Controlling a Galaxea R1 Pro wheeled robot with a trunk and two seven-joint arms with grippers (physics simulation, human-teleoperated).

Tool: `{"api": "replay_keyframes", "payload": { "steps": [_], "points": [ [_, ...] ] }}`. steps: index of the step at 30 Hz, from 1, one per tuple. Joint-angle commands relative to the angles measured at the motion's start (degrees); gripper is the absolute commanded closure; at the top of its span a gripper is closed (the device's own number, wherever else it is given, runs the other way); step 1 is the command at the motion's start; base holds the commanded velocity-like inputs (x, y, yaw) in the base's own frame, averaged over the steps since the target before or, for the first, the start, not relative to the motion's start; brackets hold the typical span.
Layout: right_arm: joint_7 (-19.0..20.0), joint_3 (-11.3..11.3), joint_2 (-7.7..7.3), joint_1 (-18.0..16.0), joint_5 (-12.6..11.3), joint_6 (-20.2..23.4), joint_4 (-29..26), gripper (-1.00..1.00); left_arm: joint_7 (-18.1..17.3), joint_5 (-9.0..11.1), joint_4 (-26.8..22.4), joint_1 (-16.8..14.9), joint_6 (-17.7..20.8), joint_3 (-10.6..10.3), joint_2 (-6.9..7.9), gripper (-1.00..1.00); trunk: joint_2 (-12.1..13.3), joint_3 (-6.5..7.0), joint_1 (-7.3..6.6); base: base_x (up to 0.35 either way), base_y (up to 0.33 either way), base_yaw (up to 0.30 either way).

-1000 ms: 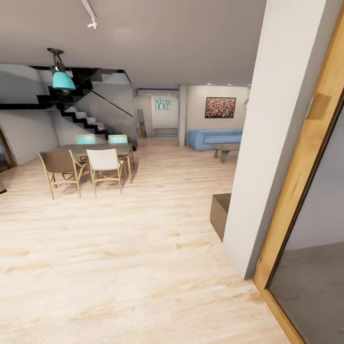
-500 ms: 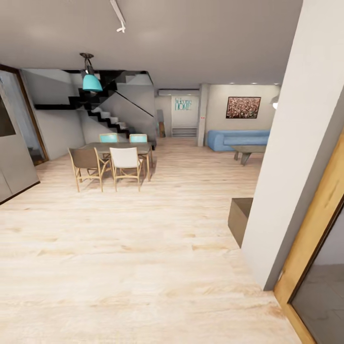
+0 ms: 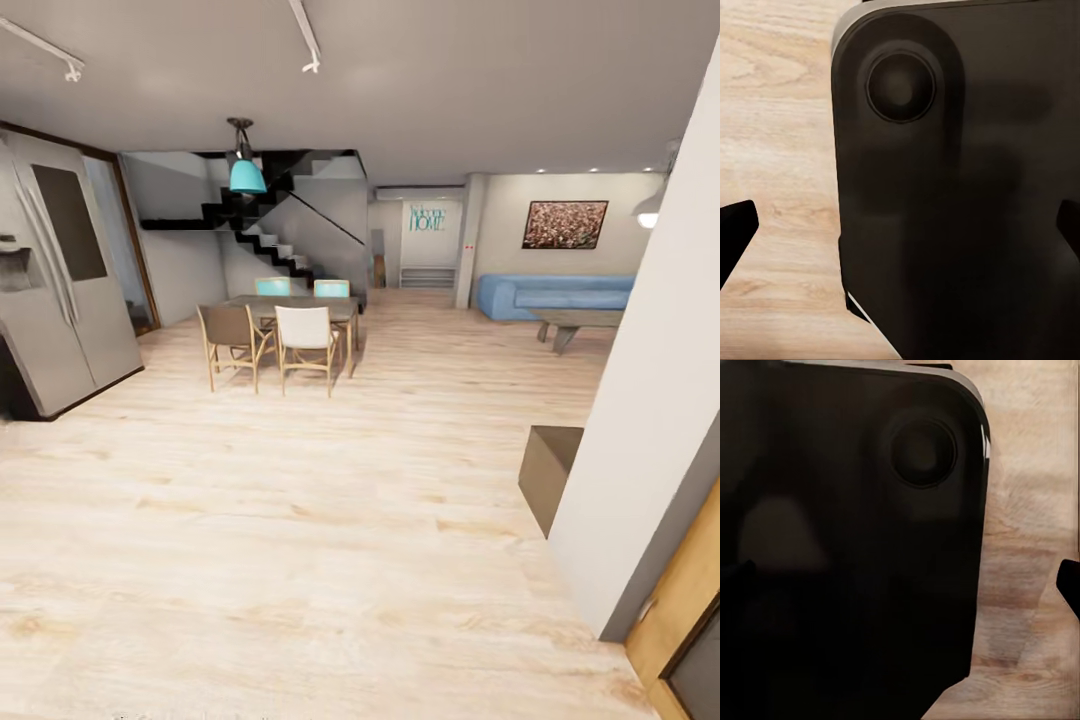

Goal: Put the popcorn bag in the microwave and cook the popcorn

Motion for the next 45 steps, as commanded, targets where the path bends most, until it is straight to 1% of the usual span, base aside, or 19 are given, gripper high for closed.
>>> {"api": "replay_keyframes", "payload": {
  "steps": [1, 15, 34, 36, 37, 38, 40, 45],
  "points": [
    [-0.09, 0.03, 0.01, -0.02, -0.03, -0.19, 0.04, -1.0, 0.0, 0.01, -0.04, -0.01, -0.03, -0.01, 0.0, -1.0, -0.03, -0.05, 0.0, 0.0, 0.0, 0.281],
    [-0.25, 0.16, 0.02, -0.02, -0.26, 0.36, 0.04, -1.0, 0.0, 0.01, -0.04, -0.01, -0.03, -0.01, 0.0, -1.0, -0.03, -0.05, 0.0, 0.0, 0.0, 0.281],
    [-0.19, 0.32, -0.05, -0.02, 0.0, -0.1, 0.04, -1.0, 0.0, 0.01, -0.04, -0.01, -0.03, -0.01, 0.0, -1.0, -0.03, -0.05, 0.0, 0.0, 0.0, 0.281],
    [-0.19, 0.32, -0.07, -0.02, 0.0, -0.12, 0.04, -1.0, 0.0, 0.3, -0.3, -0.01, -0.1, 0.21, -0.11, -1.0, -0.03, -0.05, 0.0, 0.0, 0.0, 0.281],
    [-0.19, 0.32, -0.07, -0.02, 0.0, -0.12, 0.04, -1.0, 0.0, 0.4, -0.8, -0.01, -0.34, 0.27, -0.14, -1.0, -0.03, -0.05, 0.0, 0.0, 0.0, 0.281],
    [-0.19, 0.27, -0.07, -0.02, -0.07, -0.1, 0.04, -1.0, 0.0, 0.68, -1.53, -0.01, -1.6, 0.45, -0.23, -1.0, -0.03, -0.05, 0.0, 0.0, 0.0, 0.281],
    [-0.19, 0.24, -0.13, -0.02, -0.14, -0.21, 0.04, -1.0, 0.0, 0.77, -1.75, -0.01, -2.86, 0.61, -0.39, -1.0, -0.03, -0.05, 0.0, 0.0, 0.0, 0.281],
    [-0.19, 0.23, -0.1, -0.02, -0.14, -0.19, 0.04, -1.0, -0.06, 0.81, -1.73, -0.01, -3.71, 0.74, -0.58, -1.0, -0.03, -0.05, 0.0, 0.0, 0.0, 0.281]
  ]
}}
